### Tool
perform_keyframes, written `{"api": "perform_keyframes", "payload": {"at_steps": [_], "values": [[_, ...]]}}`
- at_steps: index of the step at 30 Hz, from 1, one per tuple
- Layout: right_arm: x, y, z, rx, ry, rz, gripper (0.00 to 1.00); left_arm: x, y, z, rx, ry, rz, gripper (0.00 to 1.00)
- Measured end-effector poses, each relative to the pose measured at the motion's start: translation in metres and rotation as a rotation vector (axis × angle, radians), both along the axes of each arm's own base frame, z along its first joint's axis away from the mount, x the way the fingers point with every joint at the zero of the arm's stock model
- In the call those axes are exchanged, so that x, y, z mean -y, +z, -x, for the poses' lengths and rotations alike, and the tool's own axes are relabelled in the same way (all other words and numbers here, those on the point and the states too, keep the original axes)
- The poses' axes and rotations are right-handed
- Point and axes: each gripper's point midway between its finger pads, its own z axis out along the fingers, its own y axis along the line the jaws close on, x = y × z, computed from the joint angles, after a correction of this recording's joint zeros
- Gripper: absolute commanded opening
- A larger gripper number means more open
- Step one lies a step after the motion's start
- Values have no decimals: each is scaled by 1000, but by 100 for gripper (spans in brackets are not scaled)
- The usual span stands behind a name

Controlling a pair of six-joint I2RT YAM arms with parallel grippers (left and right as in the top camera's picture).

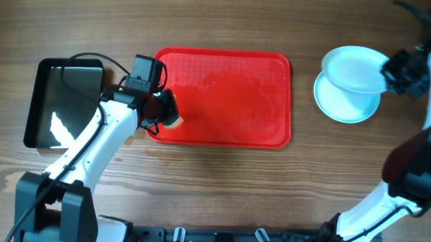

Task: Clean dirty plates on tray and stack at the side
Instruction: 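Stack the plate onto the clean plates at the right, release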

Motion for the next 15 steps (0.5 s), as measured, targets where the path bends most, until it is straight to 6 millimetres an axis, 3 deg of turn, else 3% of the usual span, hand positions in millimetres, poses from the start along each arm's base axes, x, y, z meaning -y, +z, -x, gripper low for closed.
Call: {"api": "perform_keyframes", "payload": {"at_steps": [5, 12, 15], "values": [[17, -13, 6, 50, 5, -55, 4, 1, 1, -3, 11, 0, 2, 4], [-1, -78, 4, 91, 57, -122, 4, 1, 1, -3, 10, 0, 3, 4], [-5, -92, 9, 84, 64, -136, 4, 1, 1, -3, 10, 0, 3, 4]]}}
